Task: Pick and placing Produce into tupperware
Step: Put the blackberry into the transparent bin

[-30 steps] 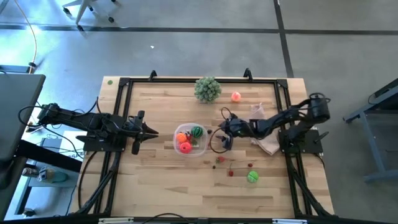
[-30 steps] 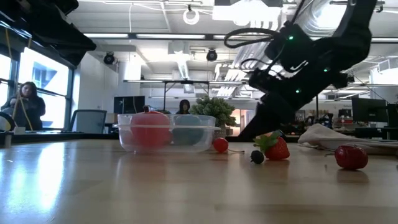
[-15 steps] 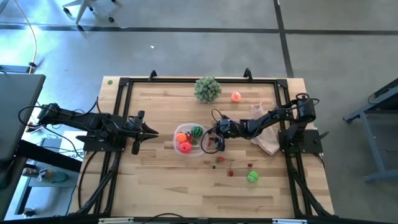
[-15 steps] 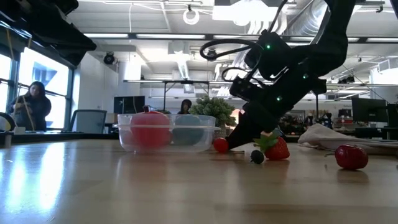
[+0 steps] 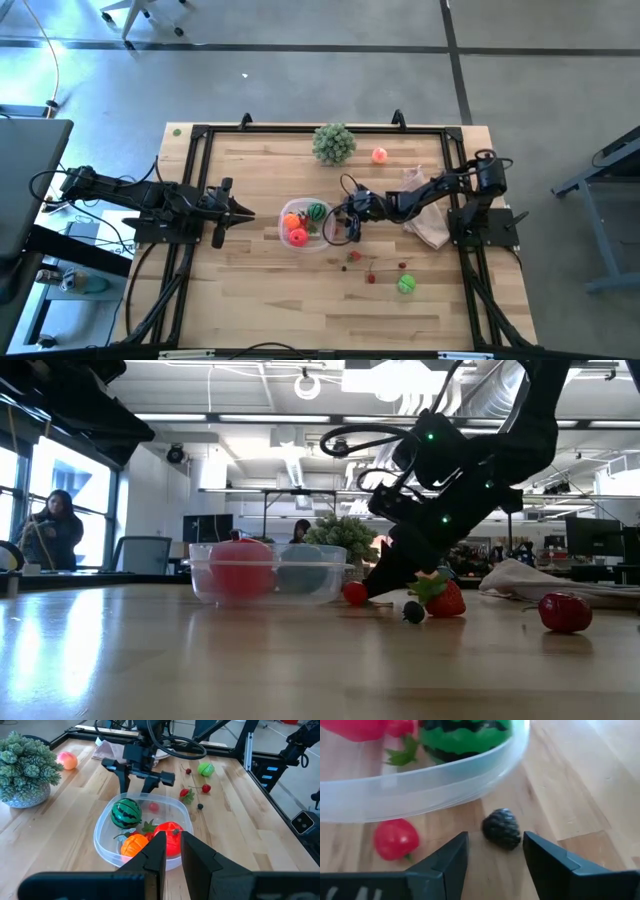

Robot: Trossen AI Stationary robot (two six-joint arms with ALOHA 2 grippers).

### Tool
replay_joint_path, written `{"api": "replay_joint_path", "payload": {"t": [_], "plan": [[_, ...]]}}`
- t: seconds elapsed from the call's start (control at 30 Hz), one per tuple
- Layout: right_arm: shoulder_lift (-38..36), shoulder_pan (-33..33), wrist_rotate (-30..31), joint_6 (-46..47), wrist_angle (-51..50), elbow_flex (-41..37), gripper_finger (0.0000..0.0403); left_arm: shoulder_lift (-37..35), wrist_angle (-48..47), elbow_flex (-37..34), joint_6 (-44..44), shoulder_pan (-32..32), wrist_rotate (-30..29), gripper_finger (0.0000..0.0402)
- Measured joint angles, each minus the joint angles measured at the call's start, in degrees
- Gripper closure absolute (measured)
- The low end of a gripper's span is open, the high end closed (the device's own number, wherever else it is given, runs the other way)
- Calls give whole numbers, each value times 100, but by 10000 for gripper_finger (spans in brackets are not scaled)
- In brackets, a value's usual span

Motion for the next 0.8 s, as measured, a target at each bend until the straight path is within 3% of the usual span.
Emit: {"api": "replay_joint_path", "payload": {"t": [0.8], "plan": [[2, -236, -502, -154, 78, 87, 218, -1, 0, 0, 0, -1, 0, 355]]}}
